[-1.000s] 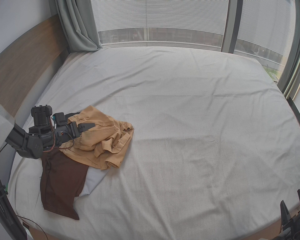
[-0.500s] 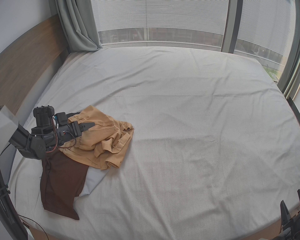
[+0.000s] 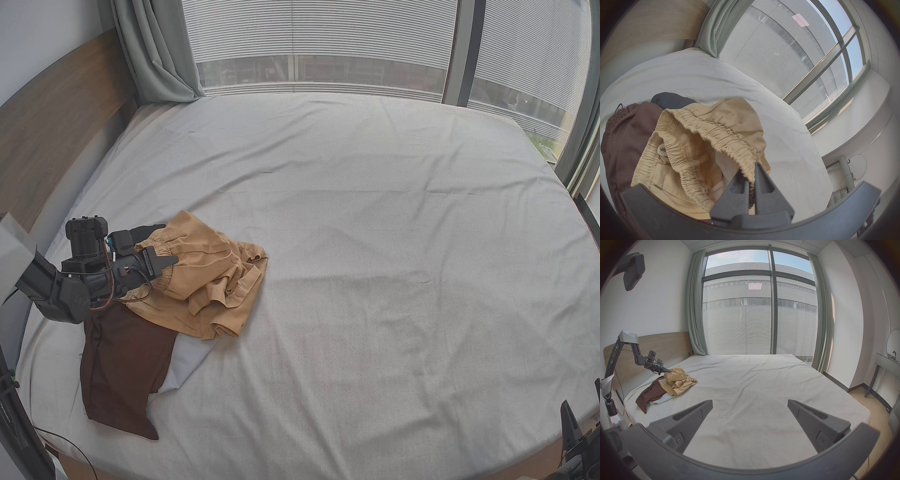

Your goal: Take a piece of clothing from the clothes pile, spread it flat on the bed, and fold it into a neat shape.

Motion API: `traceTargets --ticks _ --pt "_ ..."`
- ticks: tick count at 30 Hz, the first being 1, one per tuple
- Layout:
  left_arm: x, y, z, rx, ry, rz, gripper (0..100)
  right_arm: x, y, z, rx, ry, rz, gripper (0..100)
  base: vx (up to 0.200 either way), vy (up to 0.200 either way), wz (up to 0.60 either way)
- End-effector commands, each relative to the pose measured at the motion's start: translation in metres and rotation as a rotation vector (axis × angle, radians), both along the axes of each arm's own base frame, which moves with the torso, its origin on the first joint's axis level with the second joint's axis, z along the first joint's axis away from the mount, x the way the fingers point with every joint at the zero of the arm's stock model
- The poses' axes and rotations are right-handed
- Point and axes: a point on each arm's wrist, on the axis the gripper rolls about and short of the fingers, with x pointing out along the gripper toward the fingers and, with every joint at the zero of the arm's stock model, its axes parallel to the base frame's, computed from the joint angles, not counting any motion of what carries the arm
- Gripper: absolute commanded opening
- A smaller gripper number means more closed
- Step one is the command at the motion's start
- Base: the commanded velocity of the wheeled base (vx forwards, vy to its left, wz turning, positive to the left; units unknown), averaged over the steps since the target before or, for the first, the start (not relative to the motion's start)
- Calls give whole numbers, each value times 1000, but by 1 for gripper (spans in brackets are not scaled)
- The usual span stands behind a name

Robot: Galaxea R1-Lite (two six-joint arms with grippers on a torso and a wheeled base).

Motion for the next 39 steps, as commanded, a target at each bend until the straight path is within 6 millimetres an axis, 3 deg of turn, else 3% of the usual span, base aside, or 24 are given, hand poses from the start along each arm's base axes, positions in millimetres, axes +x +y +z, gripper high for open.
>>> traceTargets --ticks 1,16,23,39 --pt "-9 -1 10 -9 -16 -1 0 1 0 -5 0 11 0 100 0 0 0" --pt "-53 -4 46 -72 -54 -7 0 1 0 -5 0 11 0 100 0 0 0" --pt "-74 -6 51 -83 -64 -50 0 1 0 -5 0 11 0 100 0 0 0" --pt "-102 -10 45 15 -141 -100 0 1 0 -5 3 11 0 100 0 0 0"
